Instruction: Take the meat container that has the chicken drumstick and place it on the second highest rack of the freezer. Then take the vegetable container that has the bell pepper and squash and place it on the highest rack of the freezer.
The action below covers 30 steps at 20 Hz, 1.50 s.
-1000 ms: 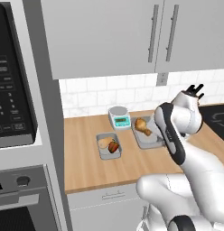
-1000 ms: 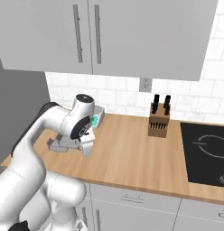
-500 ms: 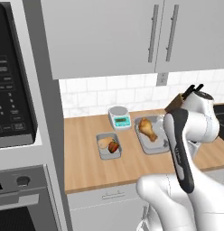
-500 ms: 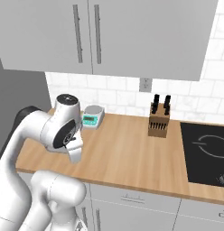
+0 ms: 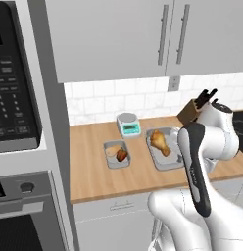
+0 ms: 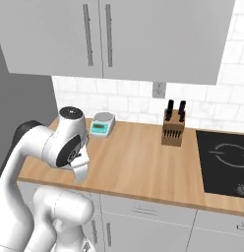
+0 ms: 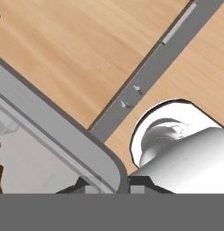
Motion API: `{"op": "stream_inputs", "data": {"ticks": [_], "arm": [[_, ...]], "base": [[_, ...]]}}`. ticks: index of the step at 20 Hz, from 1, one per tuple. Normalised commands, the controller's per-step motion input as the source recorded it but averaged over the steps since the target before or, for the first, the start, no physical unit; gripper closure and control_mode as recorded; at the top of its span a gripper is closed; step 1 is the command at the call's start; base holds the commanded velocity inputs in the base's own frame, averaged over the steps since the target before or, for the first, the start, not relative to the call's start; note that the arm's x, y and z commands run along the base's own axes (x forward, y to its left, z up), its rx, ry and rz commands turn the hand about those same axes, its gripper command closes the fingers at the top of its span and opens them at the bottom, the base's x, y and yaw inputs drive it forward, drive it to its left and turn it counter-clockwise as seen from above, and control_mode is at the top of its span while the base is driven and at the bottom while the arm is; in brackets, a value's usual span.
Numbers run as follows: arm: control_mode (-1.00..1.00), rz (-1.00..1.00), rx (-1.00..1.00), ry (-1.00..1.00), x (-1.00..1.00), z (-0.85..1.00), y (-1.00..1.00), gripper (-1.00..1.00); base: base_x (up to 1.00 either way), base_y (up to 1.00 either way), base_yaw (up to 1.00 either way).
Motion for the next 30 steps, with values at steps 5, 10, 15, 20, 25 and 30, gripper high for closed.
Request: {"op": "stream_inputs", "data": {"ticks": [5,10,15,20,25,30], "arm": [[1.00,0.00,0.00,0.00,0.00,0.00,0.00,1.00],[1.00,0.00,0.00,0.00,0.00,0.00,0.00,1.00],[1.00,0.00,0.00,0.00,0.00,0.00,0.00,1.00],[1.00,0.00,0.00,0.00,0.00,0.00,0.00,1.00],[1.00,0.00,0.00,0.00,0.00,0.00,0.00,1.00],[1.00,0.00,0.00,0.00,0.00,0.00,0.00,1.00]], "base": [[-0.98,0.55,0.10],[-0.67,0.97,0.19],[-0.32,1.00,0.12],[-0.13,1.00,0.00],[-0.15,1.00,0.00],[-0.13,1.00,0.01]]}}
